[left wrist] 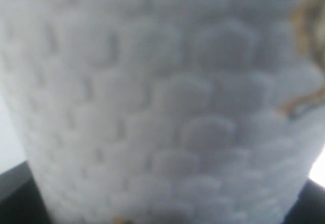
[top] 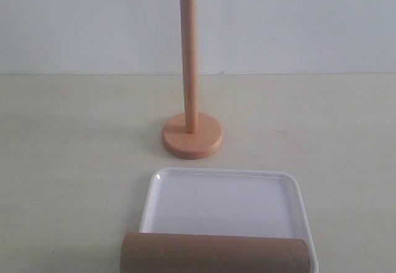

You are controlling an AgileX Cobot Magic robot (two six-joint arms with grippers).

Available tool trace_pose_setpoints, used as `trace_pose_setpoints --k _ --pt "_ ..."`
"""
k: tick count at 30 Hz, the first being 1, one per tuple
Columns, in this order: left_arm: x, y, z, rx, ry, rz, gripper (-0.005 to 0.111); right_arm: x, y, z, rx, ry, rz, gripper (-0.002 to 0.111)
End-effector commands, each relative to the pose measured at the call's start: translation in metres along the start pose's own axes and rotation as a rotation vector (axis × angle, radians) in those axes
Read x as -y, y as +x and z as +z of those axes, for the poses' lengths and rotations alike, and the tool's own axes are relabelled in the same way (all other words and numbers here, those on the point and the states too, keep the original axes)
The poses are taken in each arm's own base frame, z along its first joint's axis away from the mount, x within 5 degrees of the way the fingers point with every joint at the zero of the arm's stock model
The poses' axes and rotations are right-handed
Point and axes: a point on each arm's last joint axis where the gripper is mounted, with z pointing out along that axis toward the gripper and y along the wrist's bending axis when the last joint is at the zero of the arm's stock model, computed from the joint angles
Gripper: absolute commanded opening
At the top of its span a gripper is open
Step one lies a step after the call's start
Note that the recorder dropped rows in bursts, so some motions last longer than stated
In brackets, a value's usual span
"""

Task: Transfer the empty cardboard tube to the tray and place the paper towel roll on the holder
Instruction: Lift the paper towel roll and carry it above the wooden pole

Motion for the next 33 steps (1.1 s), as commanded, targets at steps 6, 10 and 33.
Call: trace_pose_setpoints --k 6,10,33 --pt "-0.007 0.012 0.016 -0.001 0.009 -0.001 0.004 0.0 -0.001 0.0 0.014 -0.001 -0.002 0.0" --pt "-0.01 0.015 0.02 0.002 0.004 -0.011 0.004 0.0 -0.001 0.0 0.014 -0.001 -0.002 0.0" --pt "-0.015 0.046 0.029 -0.092 0.025 -0.012 0.004 0.0 -0.002 0.0 0.019 -0.003 -0.002 0.0"
